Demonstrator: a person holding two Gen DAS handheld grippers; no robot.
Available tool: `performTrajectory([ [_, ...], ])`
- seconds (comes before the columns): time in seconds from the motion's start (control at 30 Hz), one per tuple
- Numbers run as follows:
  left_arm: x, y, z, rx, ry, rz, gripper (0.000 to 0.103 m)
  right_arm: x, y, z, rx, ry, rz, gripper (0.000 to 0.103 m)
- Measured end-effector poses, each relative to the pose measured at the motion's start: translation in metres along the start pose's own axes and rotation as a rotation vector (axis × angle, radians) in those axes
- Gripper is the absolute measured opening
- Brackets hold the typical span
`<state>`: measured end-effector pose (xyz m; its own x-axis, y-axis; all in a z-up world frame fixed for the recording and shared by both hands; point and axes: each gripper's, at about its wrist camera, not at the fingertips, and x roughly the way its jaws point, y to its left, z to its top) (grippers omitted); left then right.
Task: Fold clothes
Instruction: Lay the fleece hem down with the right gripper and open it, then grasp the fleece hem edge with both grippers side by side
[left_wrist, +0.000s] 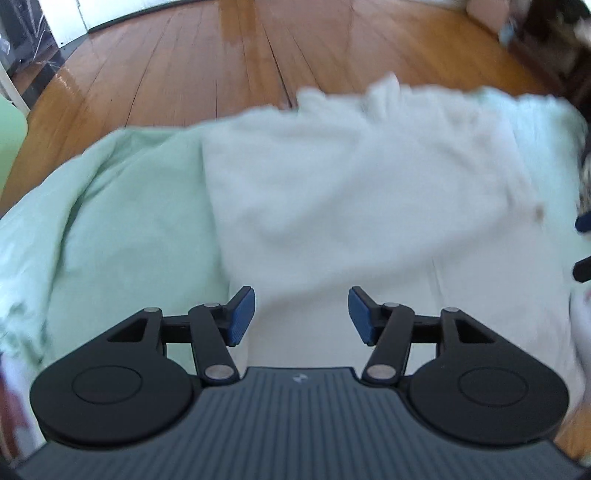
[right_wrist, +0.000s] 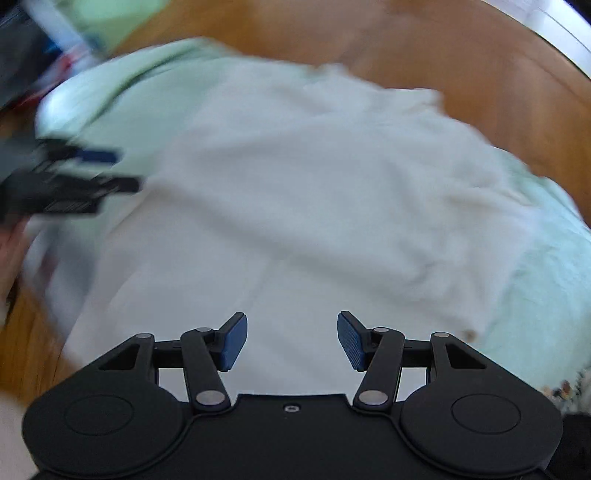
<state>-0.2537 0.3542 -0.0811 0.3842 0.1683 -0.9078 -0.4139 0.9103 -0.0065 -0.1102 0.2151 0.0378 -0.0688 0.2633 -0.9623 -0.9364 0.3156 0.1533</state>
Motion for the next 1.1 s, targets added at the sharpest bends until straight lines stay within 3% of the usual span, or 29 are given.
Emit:
performTrajectory([
  [0.1, -0.01, 0.003, -0.028, -0.079, 0.067, -0.038, 0.056, 0.001, 0.022, -0.032, -0.114, 0.012, 0.022, 0.06],
  [0.2, -0.012, -0.006, -0.049, -0.063, 0.091, -0.059, 0.056, 0.0, 0.03, -0.055, -0.198, 0.034, 0.056, 0.06],
  [0.27, -0.013, -0.017, -0.063, -0.031, 0.102, -0.03, 0.056, 0.001, 0.034, -0.067, -0.246, 0.056, 0.052, 0.06],
  [0.47, -0.004, -0.02, -0.109, -0.072, 0.184, -0.052, 0.056, 0.009, 0.051, -0.104, -0.346, 0.097, 0.106, 0.06],
  [0.6, 0.003, -0.023, -0.137, 0.0, 0.226, -0.001, 0.059, 0.031, 0.04, -0.121, -0.242, 0.16, 0.174, 0.06],
  [0.7, 0.013, -0.017, -0.15, 0.001, 0.268, -0.007, 0.063, 0.046, 0.022, -0.131, -0.12, 0.199, 0.195, 0.06],
  [0.8, 0.026, -0.007, -0.154, -0.021, 0.332, 0.0, 0.063, 0.058, -0.001, -0.143, -0.012, 0.24, 0.192, 0.061],
  [0.93, 0.037, 0.001, -0.151, -0.009, 0.356, 0.026, 0.064, 0.084, -0.034, -0.155, 0.138, 0.336, 0.198, 0.065],
  [1.1, 0.059, 0.013, -0.165, -0.006, 0.408, -0.013, 0.067, 0.108, -0.065, -0.175, 0.29, 0.421, 0.158, 0.067],
])
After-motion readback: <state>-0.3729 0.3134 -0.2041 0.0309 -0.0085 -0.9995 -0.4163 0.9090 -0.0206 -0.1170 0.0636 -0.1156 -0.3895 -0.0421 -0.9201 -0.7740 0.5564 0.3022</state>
